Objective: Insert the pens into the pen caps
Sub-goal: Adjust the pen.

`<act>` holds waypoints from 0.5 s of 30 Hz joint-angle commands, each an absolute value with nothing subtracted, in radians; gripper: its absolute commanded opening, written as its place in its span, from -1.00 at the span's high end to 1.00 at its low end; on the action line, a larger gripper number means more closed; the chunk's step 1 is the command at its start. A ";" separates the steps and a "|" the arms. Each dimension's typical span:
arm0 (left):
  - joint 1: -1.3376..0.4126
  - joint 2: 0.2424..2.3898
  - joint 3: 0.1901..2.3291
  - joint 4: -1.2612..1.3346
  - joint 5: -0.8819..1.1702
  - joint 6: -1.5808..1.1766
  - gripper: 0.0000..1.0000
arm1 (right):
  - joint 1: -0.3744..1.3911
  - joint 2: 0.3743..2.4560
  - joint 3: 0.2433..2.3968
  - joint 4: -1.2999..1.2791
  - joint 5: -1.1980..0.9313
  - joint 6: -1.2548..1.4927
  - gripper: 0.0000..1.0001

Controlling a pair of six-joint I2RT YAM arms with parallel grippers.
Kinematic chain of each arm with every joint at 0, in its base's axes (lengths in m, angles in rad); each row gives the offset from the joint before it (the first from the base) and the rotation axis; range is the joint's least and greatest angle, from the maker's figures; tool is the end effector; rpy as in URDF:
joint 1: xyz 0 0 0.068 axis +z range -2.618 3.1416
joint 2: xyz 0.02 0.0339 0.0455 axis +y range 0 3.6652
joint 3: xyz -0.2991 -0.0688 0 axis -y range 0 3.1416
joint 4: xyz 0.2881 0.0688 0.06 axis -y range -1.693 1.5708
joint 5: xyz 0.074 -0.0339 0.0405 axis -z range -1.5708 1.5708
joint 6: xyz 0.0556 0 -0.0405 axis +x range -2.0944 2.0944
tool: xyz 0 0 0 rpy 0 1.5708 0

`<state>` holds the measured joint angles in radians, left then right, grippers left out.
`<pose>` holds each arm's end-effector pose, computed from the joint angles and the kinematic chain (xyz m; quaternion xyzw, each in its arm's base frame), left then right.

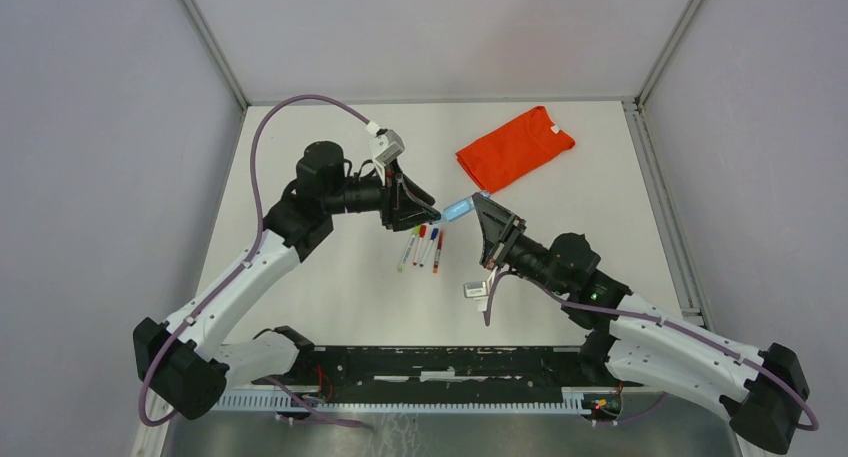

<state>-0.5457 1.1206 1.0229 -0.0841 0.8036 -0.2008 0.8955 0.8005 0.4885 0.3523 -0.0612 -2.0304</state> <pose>0.2298 -0.1864 0.3941 0.3679 0.6537 -0.4946 0.4389 0.1435 0.1846 0.3020 -0.6907 0.0526 -0.3696 0.6193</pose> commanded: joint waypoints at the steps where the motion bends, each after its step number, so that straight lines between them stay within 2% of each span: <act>1: -0.549 1.140 1.078 -0.120 0.901 -0.104 -0.04 | 0.903 0.783 0.541 0.304 -0.103 -2.070 1.00; 13: -0.580 1.194 1.104 -0.189 0.953 -0.056 0.03 | 0.902 0.784 0.553 0.301 -0.105 -2.074 1.00; 15: -0.581 1.200 1.104 -0.195 0.954 -0.054 0.10 | 0.903 0.781 0.552 0.295 -0.105 -2.074 1.00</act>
<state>-0.5758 1.1877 1.0580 -0.1753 0.9192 -0.1120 0.8970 0.7975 0.5030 0.3141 -0.0925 -2.0304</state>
